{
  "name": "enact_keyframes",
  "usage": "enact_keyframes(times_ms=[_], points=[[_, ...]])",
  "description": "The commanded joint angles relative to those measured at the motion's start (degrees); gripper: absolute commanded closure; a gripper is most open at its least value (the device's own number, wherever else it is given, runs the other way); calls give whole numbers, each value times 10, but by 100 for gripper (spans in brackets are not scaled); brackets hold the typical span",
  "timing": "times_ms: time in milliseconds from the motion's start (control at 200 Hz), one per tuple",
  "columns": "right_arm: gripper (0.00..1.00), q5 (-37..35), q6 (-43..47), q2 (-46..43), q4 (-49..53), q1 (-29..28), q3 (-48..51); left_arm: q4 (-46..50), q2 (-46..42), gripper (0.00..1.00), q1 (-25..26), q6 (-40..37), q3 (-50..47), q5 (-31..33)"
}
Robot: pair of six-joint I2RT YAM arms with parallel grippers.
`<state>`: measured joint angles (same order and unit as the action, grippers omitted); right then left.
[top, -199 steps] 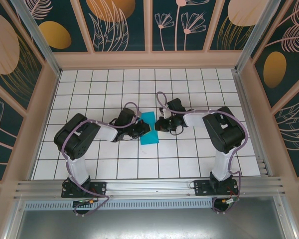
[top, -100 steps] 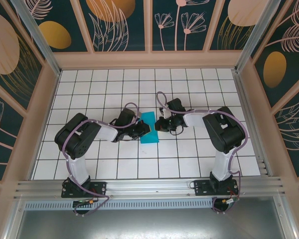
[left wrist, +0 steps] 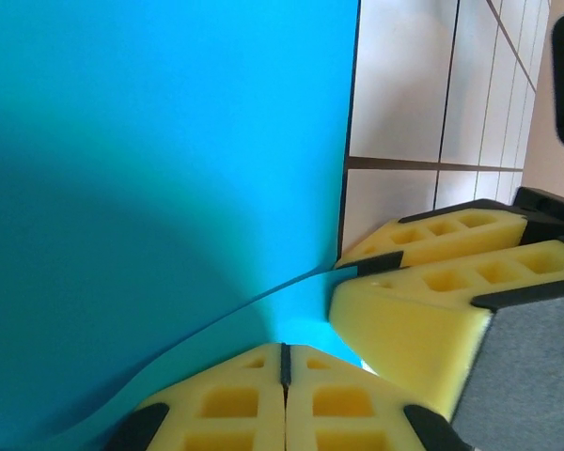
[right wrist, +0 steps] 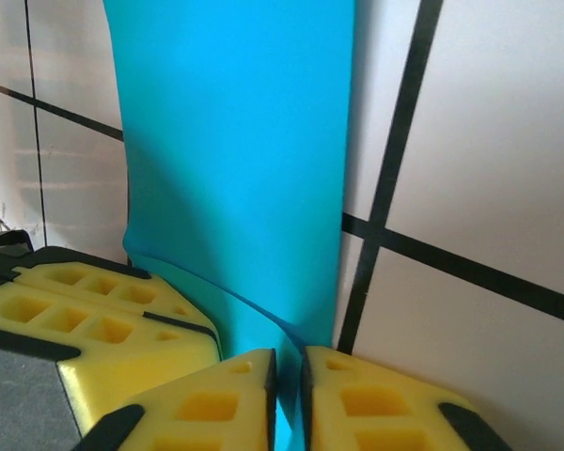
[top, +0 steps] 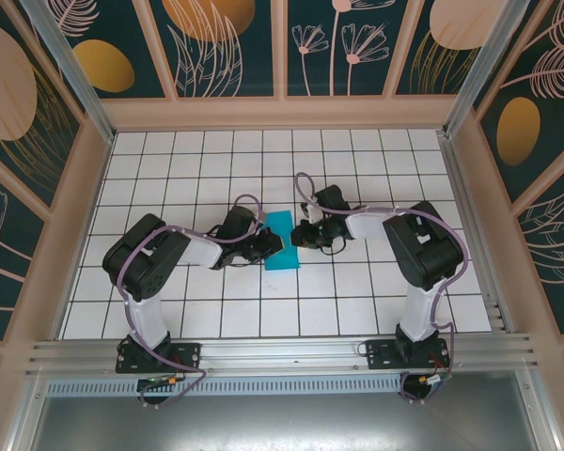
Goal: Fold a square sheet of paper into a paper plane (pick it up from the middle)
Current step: Fold the triangle a second time at the center of the table.
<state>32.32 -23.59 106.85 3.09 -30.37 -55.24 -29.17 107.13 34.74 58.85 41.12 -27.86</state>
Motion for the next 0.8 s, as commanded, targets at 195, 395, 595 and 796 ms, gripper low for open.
enact_keyframes(times_ms=[195,395,595,796], points=[[77,-56,-24,-103,47,1,20,87,9,96,-2,-23,-30,54],[91,-63,-49,-129,41,-42,47,86,12,96,-2,-19,-31,58],[99,-89,-63,-110,39,-88,47,87,12,99,-1,-15,-32,66],[100,-99,-64,-81,40,-107,35,88,13,100,-2,-11,-33,70]])
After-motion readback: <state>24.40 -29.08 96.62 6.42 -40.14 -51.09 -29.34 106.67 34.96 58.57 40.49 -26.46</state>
